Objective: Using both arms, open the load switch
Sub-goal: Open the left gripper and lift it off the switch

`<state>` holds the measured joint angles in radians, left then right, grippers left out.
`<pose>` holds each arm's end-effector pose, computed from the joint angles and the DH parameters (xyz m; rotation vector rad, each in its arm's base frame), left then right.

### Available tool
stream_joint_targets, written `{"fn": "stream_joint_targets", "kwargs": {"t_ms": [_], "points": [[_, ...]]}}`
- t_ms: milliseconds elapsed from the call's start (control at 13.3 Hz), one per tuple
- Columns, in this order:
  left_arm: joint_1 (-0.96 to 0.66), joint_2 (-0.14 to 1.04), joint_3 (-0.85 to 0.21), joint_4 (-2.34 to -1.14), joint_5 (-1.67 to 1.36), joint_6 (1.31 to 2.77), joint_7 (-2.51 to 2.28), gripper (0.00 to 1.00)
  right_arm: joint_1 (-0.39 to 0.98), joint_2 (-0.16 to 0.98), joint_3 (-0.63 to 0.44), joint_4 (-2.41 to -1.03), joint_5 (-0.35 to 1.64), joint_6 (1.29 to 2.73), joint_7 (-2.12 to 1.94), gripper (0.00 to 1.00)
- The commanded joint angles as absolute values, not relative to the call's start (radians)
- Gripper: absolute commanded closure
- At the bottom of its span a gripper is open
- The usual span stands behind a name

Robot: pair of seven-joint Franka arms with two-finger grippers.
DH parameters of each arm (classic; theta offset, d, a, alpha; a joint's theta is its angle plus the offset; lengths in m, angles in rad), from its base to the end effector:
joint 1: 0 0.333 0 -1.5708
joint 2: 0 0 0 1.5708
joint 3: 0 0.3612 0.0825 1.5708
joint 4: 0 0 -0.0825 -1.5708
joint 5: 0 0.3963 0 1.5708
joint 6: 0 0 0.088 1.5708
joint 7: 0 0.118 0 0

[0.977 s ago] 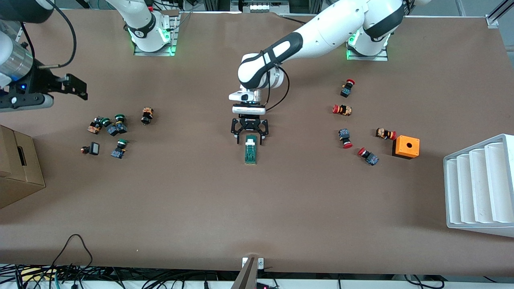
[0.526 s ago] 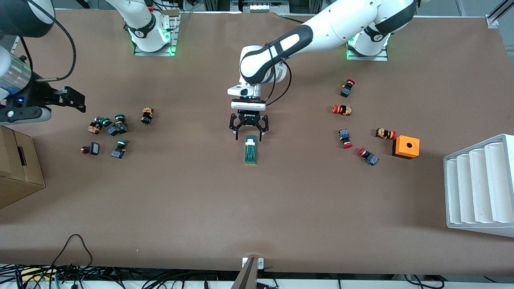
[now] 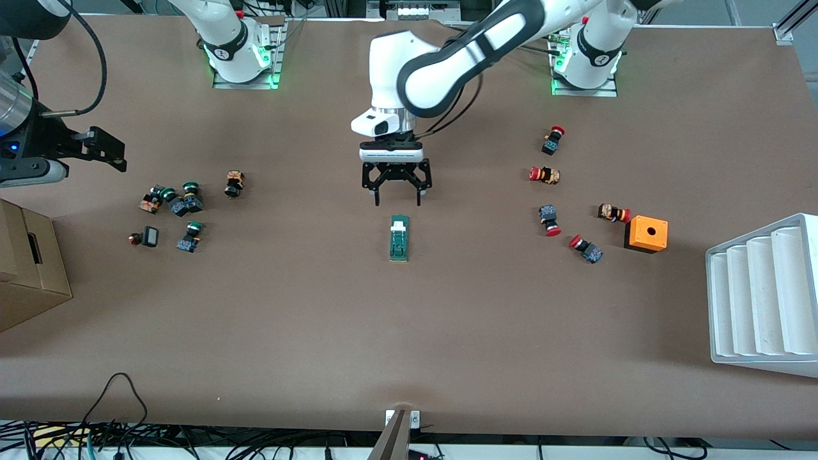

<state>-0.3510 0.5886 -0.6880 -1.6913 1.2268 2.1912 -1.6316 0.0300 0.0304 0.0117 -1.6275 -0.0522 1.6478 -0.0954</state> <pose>0.4617 -0.5557 0.3532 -2.9296 0.0206 -1.0062 0.5820 0.0184 0.6205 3.0825 0.2183 -0.0177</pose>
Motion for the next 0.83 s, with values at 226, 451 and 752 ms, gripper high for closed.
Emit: {"fn": "stream_joint_targets", "kwargs": {"t_ms": [226, 451, 752], "points": [[-0.342, 0.408, -0.542, -1.618, 0.687, 2.191, -1.078, 0.0, 0.021, 0.038, 0.006, -1.592, -0.051, 1.631, -0.098, 0.01], [-0.342, 0.333, -0.408, -1.55, 0.389, 2.072, -0.757, 0.0, 0.029, 0.037, 0.011, -1.594, -0.054, 1.626, -0.098, 0.01], [-0.336, 0.328, -0.244, -1.379, 0.131, 1.817, -0.481, 0.0, 0.029, 0.037, 0.012, -1.594, -0.052, 1.626, -0.098, 0.01]]}}
